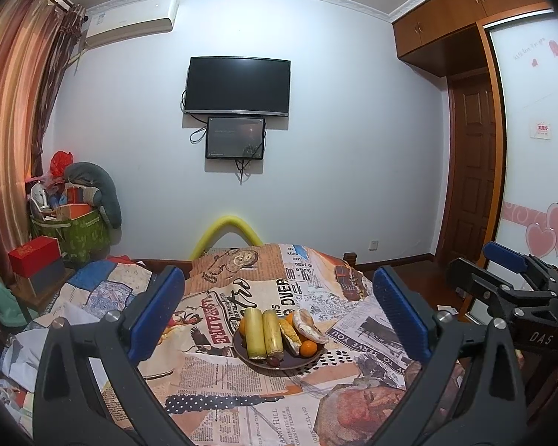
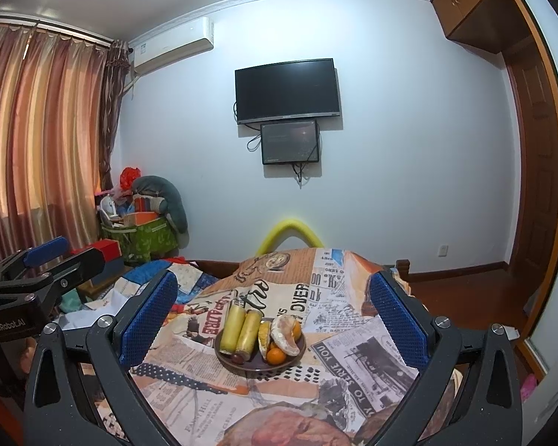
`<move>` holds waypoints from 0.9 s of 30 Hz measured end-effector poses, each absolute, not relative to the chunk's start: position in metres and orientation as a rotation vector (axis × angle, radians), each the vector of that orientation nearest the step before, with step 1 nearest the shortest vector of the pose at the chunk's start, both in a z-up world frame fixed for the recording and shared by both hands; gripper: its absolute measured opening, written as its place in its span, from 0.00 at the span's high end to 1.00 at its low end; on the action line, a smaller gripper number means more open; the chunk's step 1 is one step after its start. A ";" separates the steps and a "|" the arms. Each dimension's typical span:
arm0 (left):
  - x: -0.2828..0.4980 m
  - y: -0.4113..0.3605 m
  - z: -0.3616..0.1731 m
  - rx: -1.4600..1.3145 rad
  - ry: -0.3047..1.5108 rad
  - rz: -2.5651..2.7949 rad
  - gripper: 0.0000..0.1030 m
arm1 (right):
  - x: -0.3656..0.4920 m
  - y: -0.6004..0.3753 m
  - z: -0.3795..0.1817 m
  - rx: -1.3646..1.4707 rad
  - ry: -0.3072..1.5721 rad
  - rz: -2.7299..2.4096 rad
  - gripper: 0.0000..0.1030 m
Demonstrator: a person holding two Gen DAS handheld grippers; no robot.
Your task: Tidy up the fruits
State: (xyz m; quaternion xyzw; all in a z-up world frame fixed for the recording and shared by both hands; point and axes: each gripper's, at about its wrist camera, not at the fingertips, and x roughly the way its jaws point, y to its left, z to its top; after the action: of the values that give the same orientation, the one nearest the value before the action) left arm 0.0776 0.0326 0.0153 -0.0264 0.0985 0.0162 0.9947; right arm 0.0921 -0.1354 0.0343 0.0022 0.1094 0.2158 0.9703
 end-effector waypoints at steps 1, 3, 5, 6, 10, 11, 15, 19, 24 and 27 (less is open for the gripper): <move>0.078 0.032 0.015 -0.053 0.198 0.033 0.00 | 0.092 -0.135 0.034 0.005 0.221 0.436 0.00; 0.078 0.032 0.015 -0.052 0.198 0.032 0.00 | 0.092 -0.136 0.035 0.008 0.222 0.436 0.00; 0.077 0.033 0.016 -0.053 0.196 0.029 0.00 | 0.092 -0.135 0.035 0.008 0.221 0.436 0.00; 0.077 0.032 0.015 -0.052 0.196 0.028 0.00 | 0.092 -0.136 0.035 0.009 0.221 0.436 0.00; 0.078 0.032 0.015 -0.047 0.196 0.024 0.00 | 0.092 -0.135 0.035 0.007 0.219 0.434 0.00; 0.078 0.032 0.015 -0.046 0.196 0.023 0.00 | 0.092 -0.136 0.036 0.007 0.218 0.434 0.00; 0.078 0.033 0.015 -0.046 0.197 0.019 0.00 | 0.092 -0.136 0.036 0.008 0.218 0.434 0.00; 0.078 0.033 0.015 -0.047 0.197 0.019 0.00 | 0.092 -0.136 0.036 0.006 0.217 0.434 0.00; 0.078 0.034 0.014 -0.054 0.201 0.016 0.00 | 0.092 -0.136 0.037 0.005 0.214 0.434 0.00; 0.078 0.034 0.014 -0.054 0.202 0.017 0.00 | 0.091 -0.136 0.038 0.005 0.214 0.433 0.00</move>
State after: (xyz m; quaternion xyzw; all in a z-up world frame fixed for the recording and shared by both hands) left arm 0.0784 0.0337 0.0143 -0.0271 0.1010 0.0087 0.9945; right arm 0.0913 -0.1358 0.0384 0.0023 0.1059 0.2142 0.9710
